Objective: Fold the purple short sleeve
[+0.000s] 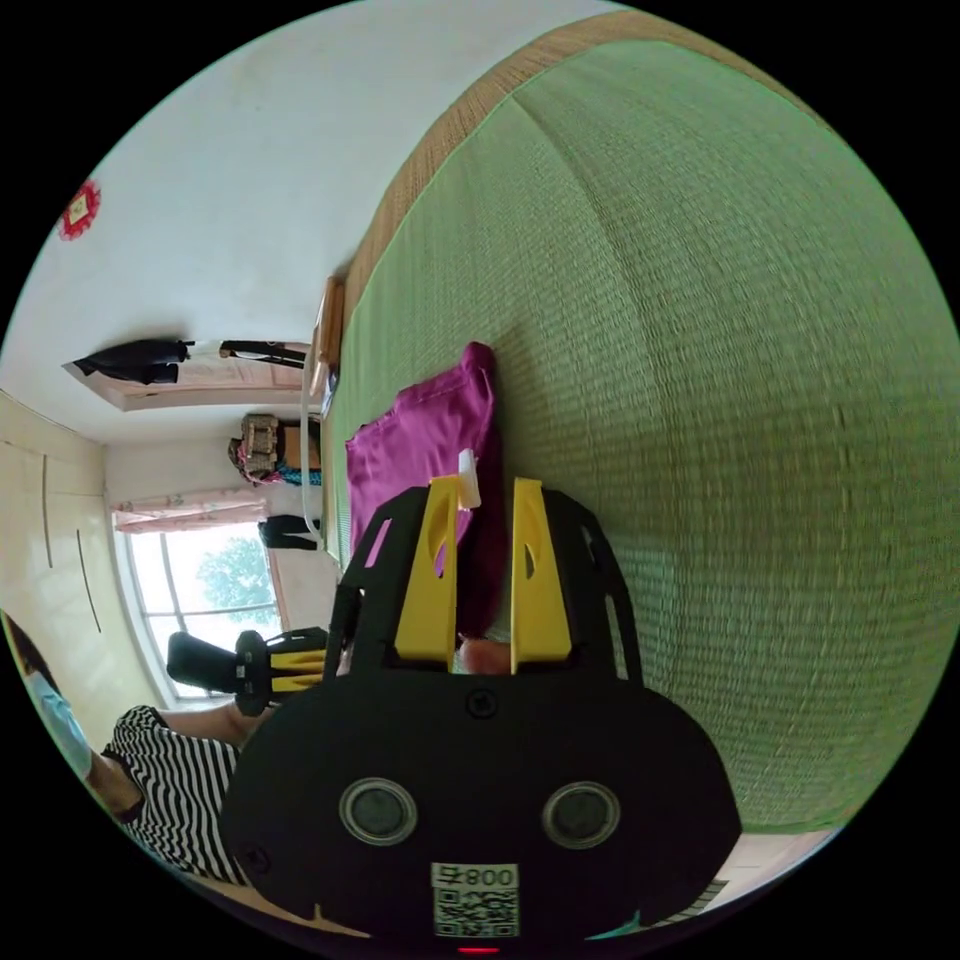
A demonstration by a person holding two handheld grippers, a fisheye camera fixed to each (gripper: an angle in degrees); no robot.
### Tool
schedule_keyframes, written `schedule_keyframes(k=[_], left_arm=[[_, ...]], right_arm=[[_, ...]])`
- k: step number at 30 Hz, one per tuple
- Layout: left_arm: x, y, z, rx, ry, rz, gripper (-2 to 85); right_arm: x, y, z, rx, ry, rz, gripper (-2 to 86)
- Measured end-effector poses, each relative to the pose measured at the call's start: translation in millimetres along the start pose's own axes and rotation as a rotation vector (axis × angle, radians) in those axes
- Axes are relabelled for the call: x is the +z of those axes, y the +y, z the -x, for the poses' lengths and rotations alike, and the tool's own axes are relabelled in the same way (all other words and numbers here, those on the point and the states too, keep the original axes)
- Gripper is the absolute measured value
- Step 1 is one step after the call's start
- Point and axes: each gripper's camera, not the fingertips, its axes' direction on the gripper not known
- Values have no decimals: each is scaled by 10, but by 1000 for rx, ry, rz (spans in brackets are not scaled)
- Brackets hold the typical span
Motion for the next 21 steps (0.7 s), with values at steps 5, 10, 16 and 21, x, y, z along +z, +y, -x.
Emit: schedule_keyframes(k=[5,10,16,21], left_arm=[[87,13,39,-3,24,3,19],[168,60,139,-18,42,-2,19],[223,145,291,-24,63,-16,19],[228,271,457,-30,92,-41,19]], right_arm=[[189,-344,71,-22,-5,20,72],[350,-596,106,-15,-20,34,52],[442,-756,126,10,-86,12,30],[404,-837,306,3,-124,-44,25]])
